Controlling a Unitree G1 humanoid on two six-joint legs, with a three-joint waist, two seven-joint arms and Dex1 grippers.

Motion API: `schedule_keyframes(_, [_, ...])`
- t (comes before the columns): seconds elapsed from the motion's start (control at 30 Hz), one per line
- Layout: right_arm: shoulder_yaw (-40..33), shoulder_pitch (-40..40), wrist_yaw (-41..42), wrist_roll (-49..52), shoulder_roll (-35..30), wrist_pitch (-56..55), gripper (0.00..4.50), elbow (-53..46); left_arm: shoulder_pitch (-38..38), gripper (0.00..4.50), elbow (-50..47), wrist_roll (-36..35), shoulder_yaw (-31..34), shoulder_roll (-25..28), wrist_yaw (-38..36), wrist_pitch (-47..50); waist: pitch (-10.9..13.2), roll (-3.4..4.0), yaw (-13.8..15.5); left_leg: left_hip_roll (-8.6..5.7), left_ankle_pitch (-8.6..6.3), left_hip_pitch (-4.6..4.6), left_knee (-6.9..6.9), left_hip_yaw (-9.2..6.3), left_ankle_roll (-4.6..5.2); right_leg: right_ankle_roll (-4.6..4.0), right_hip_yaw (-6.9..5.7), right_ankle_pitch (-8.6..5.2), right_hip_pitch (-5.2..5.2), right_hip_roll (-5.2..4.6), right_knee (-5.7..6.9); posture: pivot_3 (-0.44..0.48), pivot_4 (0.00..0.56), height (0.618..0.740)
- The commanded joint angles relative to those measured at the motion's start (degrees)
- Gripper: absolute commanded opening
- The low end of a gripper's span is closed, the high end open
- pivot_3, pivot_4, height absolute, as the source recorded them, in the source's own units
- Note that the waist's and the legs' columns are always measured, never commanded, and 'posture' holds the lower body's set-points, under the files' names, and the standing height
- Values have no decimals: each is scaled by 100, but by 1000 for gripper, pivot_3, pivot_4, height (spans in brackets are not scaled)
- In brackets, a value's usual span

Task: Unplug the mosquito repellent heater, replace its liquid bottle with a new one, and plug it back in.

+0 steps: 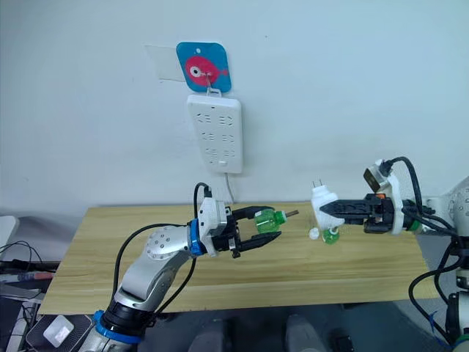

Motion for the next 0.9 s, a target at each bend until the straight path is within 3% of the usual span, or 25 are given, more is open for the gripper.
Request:
schedule_keyframes(0.03, [-256,-42,-754,898,21,46,2983,-48,-71,2261,-106,-19,-62,-60,-57,-135,0,0,-2,0,0,-3,0,0,0,0,0,0,-3,0,0,-81,166,740])
schedule_keyframes(0.5, [-192,28,-2346,2169,261,-81,2983,-78,-138,2261,-84,35,-67,-164,-14,-129,0,1,-23,1,-1,-3,1,1,2,0,0,0,-4,0,1,-67,171,740])
schedule_keyframes(0.9, [90,180,-2884,2968,171,-363,2983,-244,-207,2261,-47,35,-70,-164,-73,-113,0,1,-32,1,-1,-4,1,1,2,0,0,0,-4,0,1,-67,169,740])
